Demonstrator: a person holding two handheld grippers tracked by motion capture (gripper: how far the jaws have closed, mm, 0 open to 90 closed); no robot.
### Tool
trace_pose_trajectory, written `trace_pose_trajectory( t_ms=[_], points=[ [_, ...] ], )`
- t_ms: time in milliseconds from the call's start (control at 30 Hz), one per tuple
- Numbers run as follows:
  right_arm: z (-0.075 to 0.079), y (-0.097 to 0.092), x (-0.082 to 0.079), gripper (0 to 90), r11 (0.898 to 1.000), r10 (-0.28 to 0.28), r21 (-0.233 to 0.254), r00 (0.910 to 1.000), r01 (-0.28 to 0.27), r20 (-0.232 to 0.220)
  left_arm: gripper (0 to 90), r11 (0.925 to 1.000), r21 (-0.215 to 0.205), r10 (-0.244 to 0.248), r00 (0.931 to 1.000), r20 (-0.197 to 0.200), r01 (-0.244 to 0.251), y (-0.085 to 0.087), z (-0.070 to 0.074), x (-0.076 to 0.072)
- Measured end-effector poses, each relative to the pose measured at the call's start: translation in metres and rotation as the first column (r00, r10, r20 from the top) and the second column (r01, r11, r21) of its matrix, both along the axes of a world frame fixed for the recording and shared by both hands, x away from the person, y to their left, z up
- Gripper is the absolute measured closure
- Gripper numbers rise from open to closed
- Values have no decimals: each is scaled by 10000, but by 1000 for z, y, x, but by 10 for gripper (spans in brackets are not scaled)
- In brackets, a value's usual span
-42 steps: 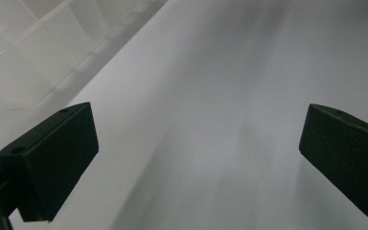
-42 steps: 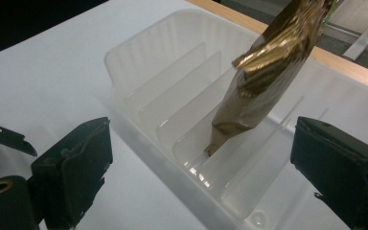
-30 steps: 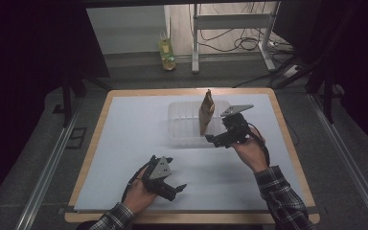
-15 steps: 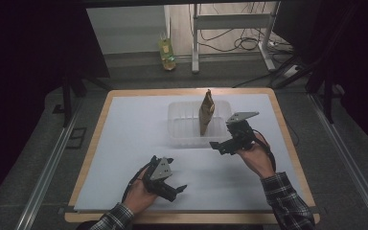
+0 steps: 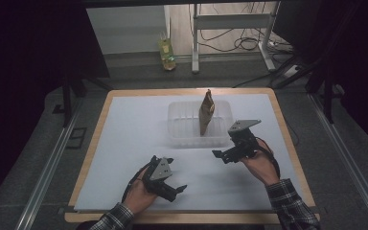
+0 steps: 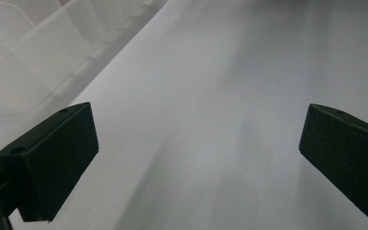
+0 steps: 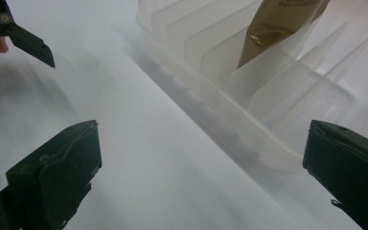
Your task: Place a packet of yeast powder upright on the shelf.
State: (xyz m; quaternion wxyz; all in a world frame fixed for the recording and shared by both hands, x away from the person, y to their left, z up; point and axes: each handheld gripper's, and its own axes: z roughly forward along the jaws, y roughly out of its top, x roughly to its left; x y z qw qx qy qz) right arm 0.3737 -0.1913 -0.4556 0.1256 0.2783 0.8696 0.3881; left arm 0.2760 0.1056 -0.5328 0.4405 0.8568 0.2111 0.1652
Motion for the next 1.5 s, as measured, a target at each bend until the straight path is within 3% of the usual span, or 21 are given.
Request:
trace_pose_trajectory(
  t_ms=[400, 933, 1167, 1467, 1500],
  points=[
    [-4, -13, -15, 3, 9993, -20, 373, 9999, 16, 102, 0, 10000, 24, -44, 10000, 22, 44, 0, 0, 0],
    [-24, -41, -41, 4, 10000, 11, -13, 9998, -11, 181, 0, 9999, 125, -40, 10000, 2, 40, -1, -1, 0],
    [-39, -52, -51, 4, 9993, 69, -381, 9999, -72, -73, 0, 9999, 164, -28, 10000, 21, 27, -1, -1, 0],
    [-50, -61, -53, 4, 9992, 93, -383, 9986, -113, -523, 0, 9997, 182, 136, 9998, 133, -138, 3, 1, 1],
    [-50, -62, -51, 3, 9997, 133, -175, 9978, -145, -647, 0, 9997, 171, 151, 9998, 151, -154, 3, 2, 2]
  ],
)
